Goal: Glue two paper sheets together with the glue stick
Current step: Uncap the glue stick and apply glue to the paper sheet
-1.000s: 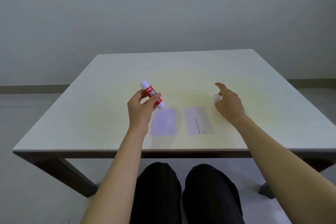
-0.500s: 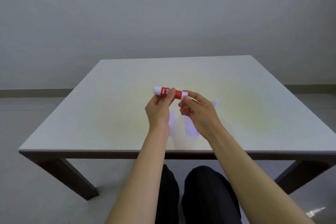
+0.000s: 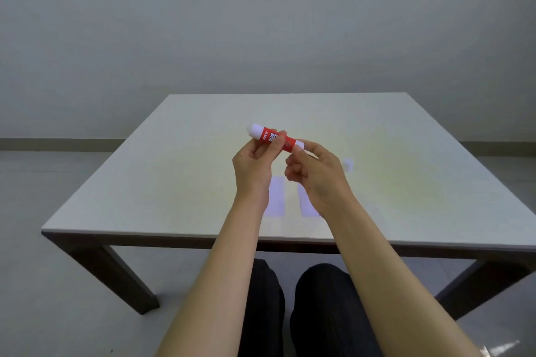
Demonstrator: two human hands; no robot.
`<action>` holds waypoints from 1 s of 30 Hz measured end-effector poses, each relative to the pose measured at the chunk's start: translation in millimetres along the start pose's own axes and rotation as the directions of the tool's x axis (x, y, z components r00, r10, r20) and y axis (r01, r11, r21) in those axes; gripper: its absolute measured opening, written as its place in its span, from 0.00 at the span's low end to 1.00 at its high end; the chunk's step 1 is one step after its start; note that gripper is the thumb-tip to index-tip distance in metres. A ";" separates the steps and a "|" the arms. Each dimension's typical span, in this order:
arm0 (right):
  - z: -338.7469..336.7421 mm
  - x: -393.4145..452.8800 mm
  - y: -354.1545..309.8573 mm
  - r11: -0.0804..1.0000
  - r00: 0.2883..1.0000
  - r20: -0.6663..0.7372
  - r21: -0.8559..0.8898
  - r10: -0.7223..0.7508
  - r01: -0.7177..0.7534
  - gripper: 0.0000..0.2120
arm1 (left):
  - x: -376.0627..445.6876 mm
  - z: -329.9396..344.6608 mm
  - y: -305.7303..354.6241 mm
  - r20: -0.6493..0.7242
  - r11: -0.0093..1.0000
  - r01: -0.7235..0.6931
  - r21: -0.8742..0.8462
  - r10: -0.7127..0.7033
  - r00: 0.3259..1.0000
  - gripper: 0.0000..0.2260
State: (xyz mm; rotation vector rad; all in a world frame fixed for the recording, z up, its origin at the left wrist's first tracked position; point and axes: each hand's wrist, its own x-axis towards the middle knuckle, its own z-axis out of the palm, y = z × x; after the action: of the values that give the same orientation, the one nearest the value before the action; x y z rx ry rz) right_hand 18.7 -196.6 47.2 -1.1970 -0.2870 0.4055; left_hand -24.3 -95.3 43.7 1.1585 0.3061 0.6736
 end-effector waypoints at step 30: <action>-0.6 -9.6 4.8 0.937 0.959 -0.123 -0.212 0.255 -0.277 0.26 | -0.6 -19.1 -17.5 0.227 0.990 0.110 -0.093 -0.086 0.970 0.06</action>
State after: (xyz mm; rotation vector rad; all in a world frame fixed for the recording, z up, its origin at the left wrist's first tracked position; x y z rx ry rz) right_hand 9.7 -200.0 42.5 -1.4837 -0.0897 0.5612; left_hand -29.5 -85.7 20.2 1.0986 0.1353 0.4621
